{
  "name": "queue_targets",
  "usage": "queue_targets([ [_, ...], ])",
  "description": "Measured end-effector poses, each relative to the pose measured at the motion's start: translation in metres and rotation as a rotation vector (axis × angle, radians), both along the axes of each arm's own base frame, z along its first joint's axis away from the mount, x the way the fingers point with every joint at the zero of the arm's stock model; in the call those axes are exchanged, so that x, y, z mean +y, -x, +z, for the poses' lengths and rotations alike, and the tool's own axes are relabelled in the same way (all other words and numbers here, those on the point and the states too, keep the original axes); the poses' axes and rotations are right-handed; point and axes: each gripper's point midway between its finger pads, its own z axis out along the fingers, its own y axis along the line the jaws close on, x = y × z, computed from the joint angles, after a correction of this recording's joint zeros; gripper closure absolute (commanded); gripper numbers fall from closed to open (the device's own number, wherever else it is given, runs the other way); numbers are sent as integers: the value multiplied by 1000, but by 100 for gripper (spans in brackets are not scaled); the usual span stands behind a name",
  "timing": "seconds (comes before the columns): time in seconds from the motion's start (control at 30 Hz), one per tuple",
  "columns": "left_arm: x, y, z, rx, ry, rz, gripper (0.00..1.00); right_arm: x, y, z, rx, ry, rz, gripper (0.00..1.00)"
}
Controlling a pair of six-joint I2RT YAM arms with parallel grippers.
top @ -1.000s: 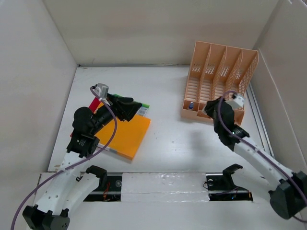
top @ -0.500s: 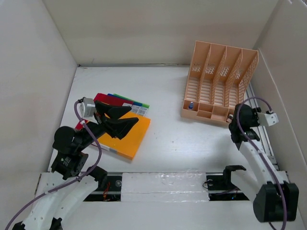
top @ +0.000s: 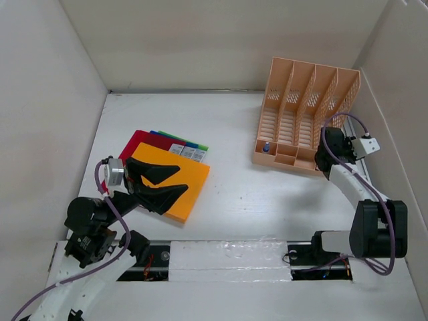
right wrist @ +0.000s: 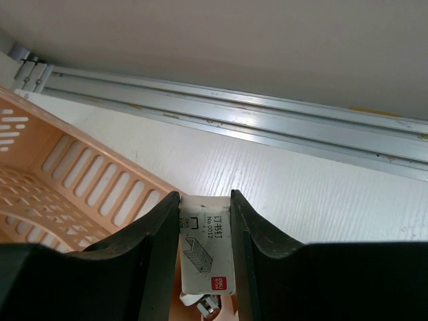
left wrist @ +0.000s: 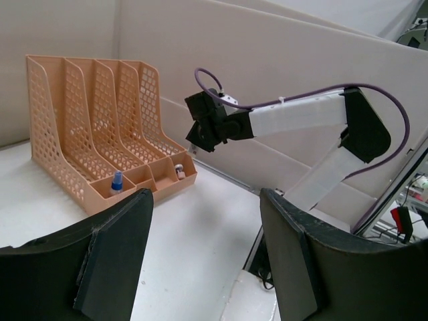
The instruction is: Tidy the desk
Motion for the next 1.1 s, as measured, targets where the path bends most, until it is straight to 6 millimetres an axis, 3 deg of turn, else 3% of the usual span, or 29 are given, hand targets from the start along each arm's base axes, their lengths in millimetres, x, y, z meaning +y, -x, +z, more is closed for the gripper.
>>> queue_targets([
  [0.33, -1, -3, -13, 36, -25, 12, 39, -1, -7, -36, 152, 4, -35, 70],
  [0.47, -1, -3, -14, 37, -30, 11, 39, 3, -11, -38, 166, 23, -62, 68],
  [0.73, -1, -5, -19, 50, -43, 20, 39, 14, -15, -39, 203, 79, -106, 51],
  [1.1, -4, -5, -23, 64, -55, 13, 39, 18, -10, -39, 206, 101, -143, 50],
])
